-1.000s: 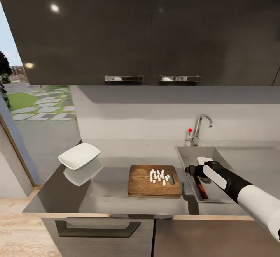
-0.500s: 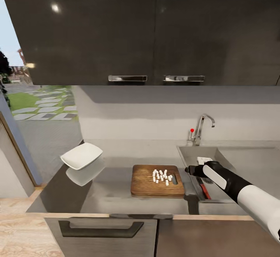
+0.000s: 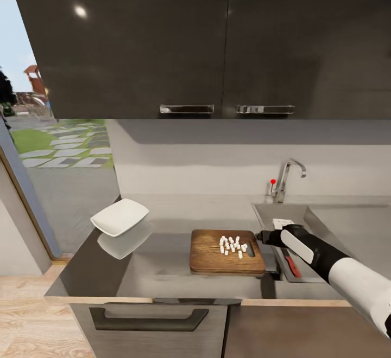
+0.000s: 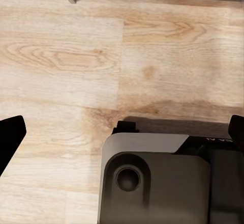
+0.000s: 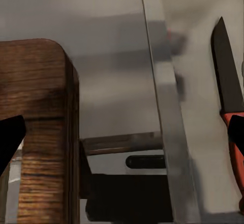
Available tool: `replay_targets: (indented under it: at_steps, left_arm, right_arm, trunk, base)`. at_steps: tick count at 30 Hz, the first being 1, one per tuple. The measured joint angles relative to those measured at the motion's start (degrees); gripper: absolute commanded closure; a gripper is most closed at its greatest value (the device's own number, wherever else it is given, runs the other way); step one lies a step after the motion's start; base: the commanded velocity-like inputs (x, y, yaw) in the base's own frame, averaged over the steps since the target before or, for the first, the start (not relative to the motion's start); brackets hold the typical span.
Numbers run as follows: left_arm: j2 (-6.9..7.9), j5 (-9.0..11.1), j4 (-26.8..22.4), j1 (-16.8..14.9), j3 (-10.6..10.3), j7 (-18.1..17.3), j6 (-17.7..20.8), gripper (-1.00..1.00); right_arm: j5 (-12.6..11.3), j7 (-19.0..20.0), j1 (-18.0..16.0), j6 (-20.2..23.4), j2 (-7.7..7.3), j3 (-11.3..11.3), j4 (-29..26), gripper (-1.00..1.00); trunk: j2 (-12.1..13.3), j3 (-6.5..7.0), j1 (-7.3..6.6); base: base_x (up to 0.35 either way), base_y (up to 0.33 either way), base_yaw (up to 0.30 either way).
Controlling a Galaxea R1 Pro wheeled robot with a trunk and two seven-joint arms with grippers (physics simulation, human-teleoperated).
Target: In the kitchen, take the Vidalia onion out of the sink, dice it on the chopping board with the paring knife, put the diced onion into the bowl on the countertop, then place both the paring knife and the chopping board into the sink.
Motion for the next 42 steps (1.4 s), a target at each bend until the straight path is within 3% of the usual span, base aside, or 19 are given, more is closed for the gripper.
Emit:
replay_targets:
  at_steps: [10,42]
  left_arm:
    - [0.0,0.0,0.0,0.0,0.0,0.0,0.0,-1.0]
    - [0.0,0.0,0.0,0.0,0.0,0.0,0.0,-1.0]
  right_arm:
    - [0.2,-0.9,0.0,0.0,2.02,0.2,0.3,-1.0]
    - [0.5,-1.4,0.0,-0.1,3.09,0.3,1.9,-1.0]
  trunk:
    - [0.0,0.0,0.0]
    - [0.0,0.0,0.0]
  base:
    - [0.0,0.0,0.0]
    - [0.0,0.0,0.0]
